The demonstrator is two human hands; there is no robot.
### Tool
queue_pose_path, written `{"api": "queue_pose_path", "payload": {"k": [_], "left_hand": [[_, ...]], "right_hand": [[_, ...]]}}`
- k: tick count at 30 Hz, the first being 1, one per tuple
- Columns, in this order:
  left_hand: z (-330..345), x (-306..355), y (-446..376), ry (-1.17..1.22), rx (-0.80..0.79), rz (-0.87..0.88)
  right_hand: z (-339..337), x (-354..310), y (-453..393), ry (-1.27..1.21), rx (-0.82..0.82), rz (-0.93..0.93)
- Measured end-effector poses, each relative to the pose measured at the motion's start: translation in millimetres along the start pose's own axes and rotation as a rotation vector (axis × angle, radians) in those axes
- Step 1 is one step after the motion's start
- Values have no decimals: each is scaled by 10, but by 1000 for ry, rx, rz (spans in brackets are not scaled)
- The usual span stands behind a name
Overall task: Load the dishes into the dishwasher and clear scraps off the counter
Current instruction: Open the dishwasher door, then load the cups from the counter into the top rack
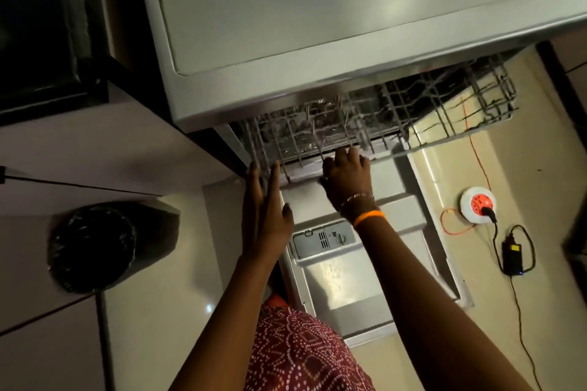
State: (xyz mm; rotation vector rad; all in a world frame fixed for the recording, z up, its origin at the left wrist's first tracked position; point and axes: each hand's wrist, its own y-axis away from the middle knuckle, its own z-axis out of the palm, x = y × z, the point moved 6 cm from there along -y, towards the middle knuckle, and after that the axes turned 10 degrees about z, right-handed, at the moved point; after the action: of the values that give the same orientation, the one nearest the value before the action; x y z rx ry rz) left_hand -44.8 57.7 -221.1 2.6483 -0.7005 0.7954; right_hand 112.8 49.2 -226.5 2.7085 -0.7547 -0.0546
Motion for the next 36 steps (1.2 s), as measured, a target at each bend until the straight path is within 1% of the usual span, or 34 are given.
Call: {"api": "queue_pose_path", "payload": {"k": [1,3,6,7,9,11,17,19,22,24,26,27,29,31,33,36], "left_hand": [[22,31,95,-15,-8,8],[64,74,293,-23,-14,11],[144,186,695,25,-49,-39],[162,236,836,51,-37,-49],[205,314,1079,91,-12,-75],[258,356,1293,120,19,-111],[426,472,1791,183,73,-159],[432,465,1853,213,89,-212],[310,447,1897,263,126,-298],[155,447,1916,286,179,-298],[-20,433,1945,325,227,-281],[-105,399,1960,347,236,-281],[-273,331,1996,387,260,-290],[-529,216,2034,430,309,-291],[-782,69,2065,481,340,-283],[-1313,-283,2111,543,401,-269]], "right_hand": [[69,69,147,-9,-24,0],[201,187,438,-12,-23,-30],[359,334,860,-5,-43,-53],[391,386,973,0,-62,-35],[481,437,1178,-46,-132,-56],[630,525,1375,-36,-181,-87],[771,674,1794,-48,-160,-137],[777,703,1837,-83,-151,-142],[717,723,1862,-227,-192,-134],[612,688,1860,-326,-211,-127],[476,561,1867,-407,-195,-165],[378,464,1867,-483,-159,-177],[141,256,1898,-710,-85,-162],[-153,-69,1969,-869,-31,-164],[-388,-461,2019,-932,-9,-192],[-735,-1211,2094,-923,4,-278]]}}
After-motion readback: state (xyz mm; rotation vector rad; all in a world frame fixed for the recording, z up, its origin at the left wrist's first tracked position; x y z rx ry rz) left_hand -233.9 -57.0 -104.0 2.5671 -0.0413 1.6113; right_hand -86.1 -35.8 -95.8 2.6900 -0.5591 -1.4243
